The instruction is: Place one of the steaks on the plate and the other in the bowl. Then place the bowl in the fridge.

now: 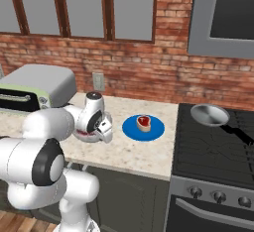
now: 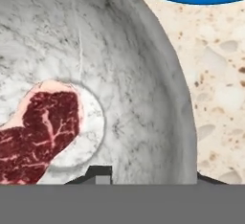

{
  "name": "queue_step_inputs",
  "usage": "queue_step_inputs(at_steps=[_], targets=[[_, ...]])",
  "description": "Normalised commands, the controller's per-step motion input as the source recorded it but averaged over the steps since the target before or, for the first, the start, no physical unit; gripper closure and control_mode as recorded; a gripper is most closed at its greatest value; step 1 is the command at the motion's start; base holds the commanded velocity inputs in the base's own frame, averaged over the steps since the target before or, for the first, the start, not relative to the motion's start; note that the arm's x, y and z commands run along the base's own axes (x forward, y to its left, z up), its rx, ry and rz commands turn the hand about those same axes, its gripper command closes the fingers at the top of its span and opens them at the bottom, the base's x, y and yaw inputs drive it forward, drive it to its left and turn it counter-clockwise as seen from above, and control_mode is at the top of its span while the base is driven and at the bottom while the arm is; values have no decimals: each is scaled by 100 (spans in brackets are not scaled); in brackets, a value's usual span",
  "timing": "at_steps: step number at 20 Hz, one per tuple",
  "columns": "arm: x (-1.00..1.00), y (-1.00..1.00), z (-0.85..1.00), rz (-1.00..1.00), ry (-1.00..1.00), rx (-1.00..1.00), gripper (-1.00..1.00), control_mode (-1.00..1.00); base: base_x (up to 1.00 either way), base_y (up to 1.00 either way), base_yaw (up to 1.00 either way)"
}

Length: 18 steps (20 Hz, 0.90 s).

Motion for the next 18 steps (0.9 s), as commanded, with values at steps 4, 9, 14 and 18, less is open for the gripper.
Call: queue_step_inputs(at_steps=[4, 9, 14, 18], targets=[[-18, 1, 0, -6, 0, 0, 100, -100, 0, 0, 0], [-37, 0, 28, -22, -1, 4, 100, -100, 0, 0, 0], [-31, 3, 59, -37, 0, 2, 100, -100, 0, 0, 0], [-42, 0, 88, -44, 2, 0, 100, -100, 0, 0, 0]])
